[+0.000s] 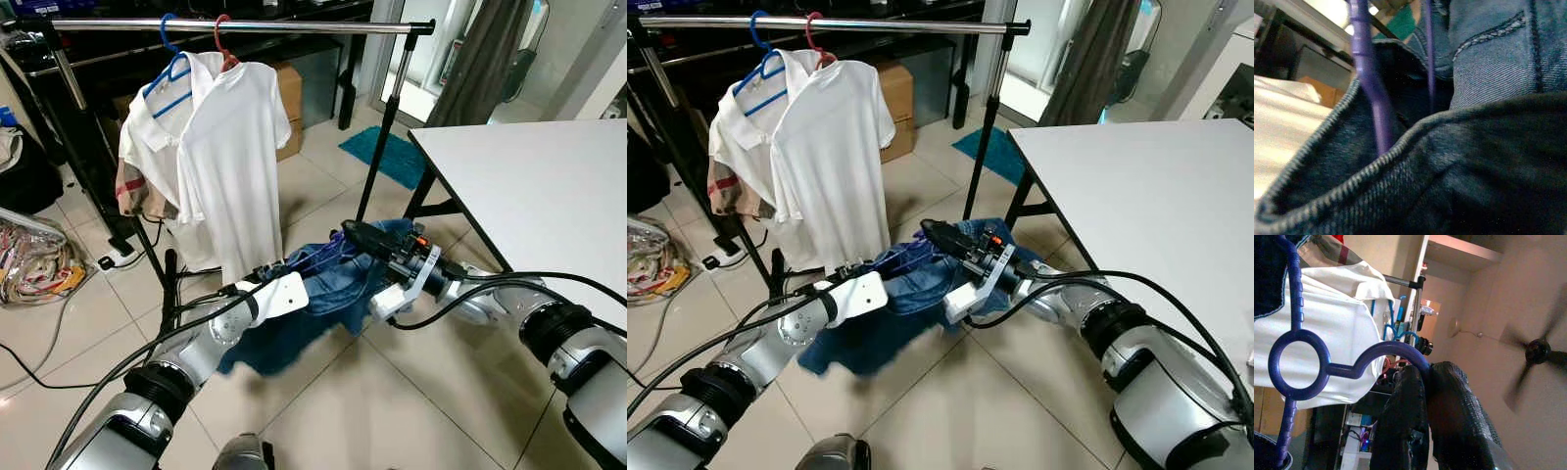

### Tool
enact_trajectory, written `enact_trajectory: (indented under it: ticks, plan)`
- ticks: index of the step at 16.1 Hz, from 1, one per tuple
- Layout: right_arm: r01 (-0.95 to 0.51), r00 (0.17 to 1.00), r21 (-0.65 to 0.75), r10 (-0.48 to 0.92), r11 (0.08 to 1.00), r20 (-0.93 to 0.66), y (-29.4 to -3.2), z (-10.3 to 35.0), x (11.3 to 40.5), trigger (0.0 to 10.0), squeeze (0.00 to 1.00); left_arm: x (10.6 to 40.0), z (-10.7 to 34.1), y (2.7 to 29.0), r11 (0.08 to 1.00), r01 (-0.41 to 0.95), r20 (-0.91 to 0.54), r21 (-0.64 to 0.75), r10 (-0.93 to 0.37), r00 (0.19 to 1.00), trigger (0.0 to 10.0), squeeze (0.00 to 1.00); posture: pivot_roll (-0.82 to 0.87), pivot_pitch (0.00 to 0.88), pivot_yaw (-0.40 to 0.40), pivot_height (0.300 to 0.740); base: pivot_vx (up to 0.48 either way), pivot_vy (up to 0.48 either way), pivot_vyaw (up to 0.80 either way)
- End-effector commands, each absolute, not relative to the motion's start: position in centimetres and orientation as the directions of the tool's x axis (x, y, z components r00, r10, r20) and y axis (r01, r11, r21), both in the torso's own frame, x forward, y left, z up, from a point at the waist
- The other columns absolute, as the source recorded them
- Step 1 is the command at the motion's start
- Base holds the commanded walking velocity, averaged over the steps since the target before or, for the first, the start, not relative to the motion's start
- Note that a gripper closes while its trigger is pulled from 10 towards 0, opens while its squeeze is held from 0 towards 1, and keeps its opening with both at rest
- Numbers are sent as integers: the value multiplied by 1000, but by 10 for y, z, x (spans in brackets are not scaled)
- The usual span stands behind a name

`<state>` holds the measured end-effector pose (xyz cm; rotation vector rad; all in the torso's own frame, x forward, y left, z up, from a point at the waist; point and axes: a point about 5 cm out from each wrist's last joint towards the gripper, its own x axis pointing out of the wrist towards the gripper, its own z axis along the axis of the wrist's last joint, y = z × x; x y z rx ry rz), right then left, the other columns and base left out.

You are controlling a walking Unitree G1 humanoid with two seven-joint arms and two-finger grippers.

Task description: Hang hanger

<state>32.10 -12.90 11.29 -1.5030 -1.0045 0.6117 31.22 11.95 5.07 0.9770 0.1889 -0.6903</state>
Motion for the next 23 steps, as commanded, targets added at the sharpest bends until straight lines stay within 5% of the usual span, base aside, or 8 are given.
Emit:
enact_trajectory:
  ticks: [1,3,5,6,7,23]
  plan:
    - [294,423,-949,874,117,239,-113,132,324,0,0,314,61,101,359,595,-378,719,-517,768,0,0,247,0,-30,740,0,0,0]
    - [297,426,-948,872,116,240,-115,133,325,0,0,315,63,101,369,574,-357,731,-511,782,0,0,246,0,-32,740,0,0,0]
    - [300,428,-947,871,114,241,-115,133,325,4157,0,316,65,102,376,549,-336,746,-499,798,0,0,247,0,-34,740,0,0,0]
    - [302,429,-946,870,115,242,-116,133,325,7804,0,317,66,103,376,540,-329,753,-496,804,0,0,247,0,-34,740,0,0,0]
    - [303,429,-946,870,114,243,-116,133,325,8471,0,318,67,104,378,534,-323,756,-493,807,0,0,248,0,-34,740,0,0,0]
    - [308,431,-944,868,116,247,-116,134,326,8078,0,319,69,104,375,522,-314,766,-490,813,0,0,248,0,-33,740,0,0,0]
